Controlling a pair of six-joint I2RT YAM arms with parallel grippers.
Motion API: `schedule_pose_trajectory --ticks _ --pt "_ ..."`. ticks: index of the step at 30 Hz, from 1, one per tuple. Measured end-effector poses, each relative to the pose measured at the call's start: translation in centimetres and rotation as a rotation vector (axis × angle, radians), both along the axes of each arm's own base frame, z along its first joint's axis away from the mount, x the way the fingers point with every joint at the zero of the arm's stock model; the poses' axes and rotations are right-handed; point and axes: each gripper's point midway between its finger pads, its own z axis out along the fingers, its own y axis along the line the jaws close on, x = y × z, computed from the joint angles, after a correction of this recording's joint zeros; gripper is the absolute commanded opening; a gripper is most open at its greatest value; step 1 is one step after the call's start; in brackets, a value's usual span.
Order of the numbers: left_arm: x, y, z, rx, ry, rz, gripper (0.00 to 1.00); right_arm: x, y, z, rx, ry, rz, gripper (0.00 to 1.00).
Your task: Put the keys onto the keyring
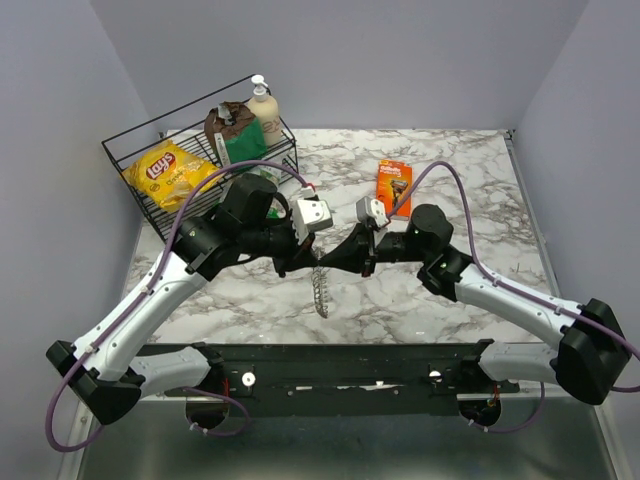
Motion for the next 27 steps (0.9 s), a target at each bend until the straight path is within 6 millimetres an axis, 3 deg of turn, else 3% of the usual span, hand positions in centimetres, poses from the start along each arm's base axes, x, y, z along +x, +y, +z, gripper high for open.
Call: schedule_pose_trajectory --ticks 2,3,4,6,9,15,22,27 --pt "0.1 0.0 0.3 -0.016 -0.016 0.011 0.2 0.1 0.0 0.4 0.012 -0.007 -0.007 0.01" --pt "0.2 0.0 0.6 -0.031 -0.029 0.02 0.36 0.1 -0.1 0.6 0.018 -0.01 -0.011 0.01" --pt "0.2 0.0 0.9 -0.043 -0.038 0.023 0.42 0.0 -0.2 0.8 0.023 -0.009 -0.016 0.01" --pt "0.3 -0.2 1.7 -0.083 -0.068 0.031 0.53 0.0 -0.4 1.0 0.03 -0.01 -0.027 0.01" --pt "0.4 -0.5 3.0 -0.148 -0.103 0.047 0.6 -0.2 -0.7 1.0 0.033 -0.003 -0.043 0.01" --pt "0.5 -0.9 5.2 -0.28 -0.164 0.081 0.65 -0.2 -1.6 1.8 0.066 -0.011 -0.096 0.01" --pt "0.4 -1.4 7.5 -0.439 -0.208 0.097 0.69 -0.9 -4.5 4.3 0.227 -0.07 -0.219 0.01" --pt "-0.8 -2.4 9.6 -0.545 -0.214 0.01 0.68 -1.9 -6.2 6.6 0.36 -0.119 -0.248 0.01"
